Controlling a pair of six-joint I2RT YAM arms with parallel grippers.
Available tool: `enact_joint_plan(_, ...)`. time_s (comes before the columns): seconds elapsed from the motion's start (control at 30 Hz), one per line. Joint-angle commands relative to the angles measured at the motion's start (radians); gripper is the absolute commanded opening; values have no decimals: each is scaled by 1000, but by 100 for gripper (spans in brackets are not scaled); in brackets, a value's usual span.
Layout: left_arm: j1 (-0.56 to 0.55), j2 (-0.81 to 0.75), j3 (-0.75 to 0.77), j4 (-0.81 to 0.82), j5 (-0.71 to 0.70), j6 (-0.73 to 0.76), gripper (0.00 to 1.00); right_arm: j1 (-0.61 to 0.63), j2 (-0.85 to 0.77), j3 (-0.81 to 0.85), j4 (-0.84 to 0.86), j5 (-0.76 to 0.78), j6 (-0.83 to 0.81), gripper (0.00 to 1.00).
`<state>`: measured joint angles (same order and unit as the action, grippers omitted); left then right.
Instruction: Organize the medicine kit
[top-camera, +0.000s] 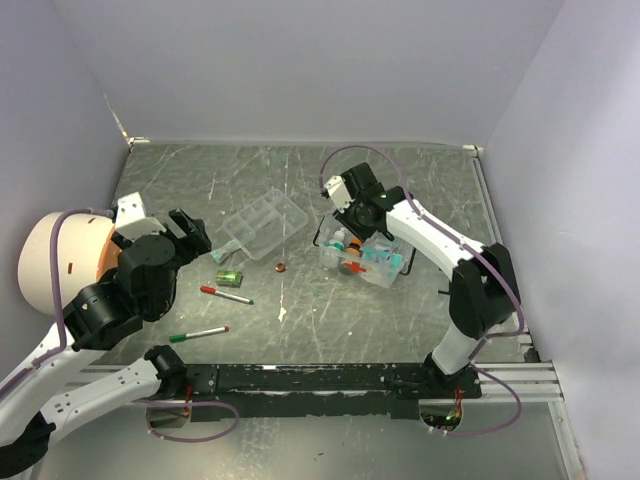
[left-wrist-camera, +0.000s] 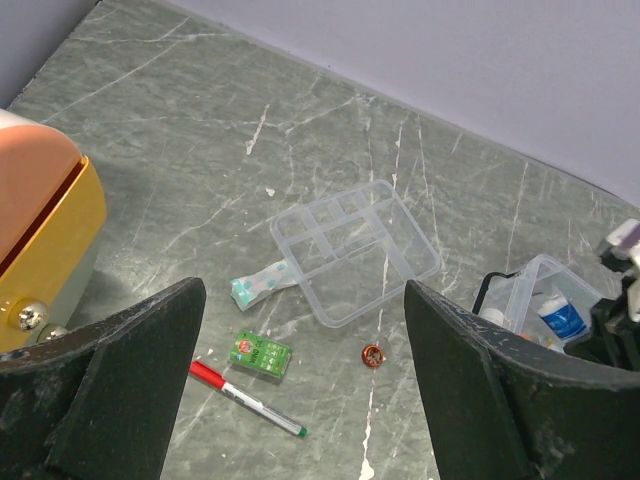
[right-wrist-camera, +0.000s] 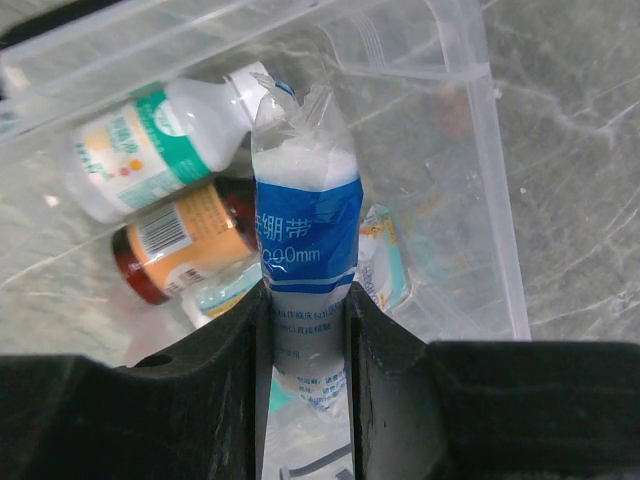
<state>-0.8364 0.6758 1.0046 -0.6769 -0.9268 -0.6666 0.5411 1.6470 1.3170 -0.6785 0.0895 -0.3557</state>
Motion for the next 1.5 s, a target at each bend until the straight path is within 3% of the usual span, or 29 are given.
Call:
enact_joint_plan(0.0,4,-10,-6,9,0,-8,92,-15,95,77,-56,88,-35,19)
enact_joint_plan(0.37,4,1,-6,13,-3,-4,92,-15,283,168,5,185,-57,26)
enact_joint_plan(0.43,5,4,-6,15,-1,-3,92,-15,296,166,29,185,-48,35)
enact_joint_plan(0.53,4,11,-3,8,-3,-4,91,-15,282,137,75,195,-30,45)
enact_joint_plan(0.77,4,15,-4,19,5,2,92,-15,195,53,181,231,16,46)
enact_joint_plan(1.13,4,6,-4,18,5,2,92,-15,109,-57,227,224,116,28)
enact_joint_plan(1.47,5,4,-4,14,4,4,91,-15,153,-146,343,282,190,15)
